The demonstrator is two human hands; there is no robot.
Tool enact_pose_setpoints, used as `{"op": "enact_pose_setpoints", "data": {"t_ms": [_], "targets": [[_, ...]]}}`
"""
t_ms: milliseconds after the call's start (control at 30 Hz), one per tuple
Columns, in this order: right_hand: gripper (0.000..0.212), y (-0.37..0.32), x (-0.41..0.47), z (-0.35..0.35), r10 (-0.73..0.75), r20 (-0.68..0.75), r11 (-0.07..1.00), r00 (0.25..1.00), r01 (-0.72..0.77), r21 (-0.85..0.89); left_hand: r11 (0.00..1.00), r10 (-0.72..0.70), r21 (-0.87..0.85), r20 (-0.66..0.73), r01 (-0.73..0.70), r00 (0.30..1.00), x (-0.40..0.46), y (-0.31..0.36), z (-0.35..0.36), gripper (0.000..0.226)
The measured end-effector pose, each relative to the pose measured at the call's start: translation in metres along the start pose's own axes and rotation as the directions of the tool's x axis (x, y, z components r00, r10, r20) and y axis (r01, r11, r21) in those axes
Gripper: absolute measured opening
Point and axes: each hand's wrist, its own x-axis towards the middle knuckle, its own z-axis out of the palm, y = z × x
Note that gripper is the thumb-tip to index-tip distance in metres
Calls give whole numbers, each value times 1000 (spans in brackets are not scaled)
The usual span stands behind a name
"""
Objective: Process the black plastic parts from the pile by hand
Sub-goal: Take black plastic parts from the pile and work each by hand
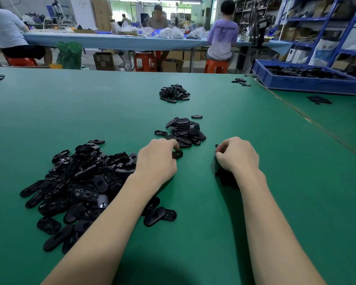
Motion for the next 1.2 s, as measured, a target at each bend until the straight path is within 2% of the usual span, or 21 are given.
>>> {"op": "enact_pose_setpoints", "data": {"t_ms": [167, 333, 400, 533, 700, 800, 867, 1067, 1200], "targets": [[18, -5, -4, 0, -55, 26, 998, 998, 56, -27, 997, -16, -75, 39, 19, 999, -1, -1, -1, 33], [19, -6, -4, -1, -106, 30, 994, 994, 106, 2, 950, -70, -297, 99, 97, 993, 1, -1, -5, 31], [16, -7, -2, -2, -125, 25, 988, 992, 122, 95, 907, -93, -400, 114, 132, 989, 3, -1, -6, 30], [12, -11, 0, -1, -219, 79, 902, 973, 171, 396, 880, -101, -455, 95, 134, 990, 3, -1, -5, 27], [24, -14, -5, 1, -290, 194, 846, 937, 155, 511, 913, -88, -393, 63, 106, 994, 3, 1, -4, 25], [15, -15, -4, 2, -277, 200, 853, 940, 145, 501, 982, -6, -189, -44, -2, 999, 0, 3, -3, 27], [11, -15, -4, 3, -258, 210, 841, 943, 112, 530, 990, 33, -131, -80, -44, 996, -1, 4, -3, 27], [9, -13, -2, 3, -174, 192, 785, 966, 18, 619, 982, 44, -177, -83, -58, 996, -1, 5, -4, 27], [8, -15, -3, 2, -169, 198, 776, 965, 7, 630, 982, 56, -178, -77, -69, 995, -2, 6, -5, 28]]}}
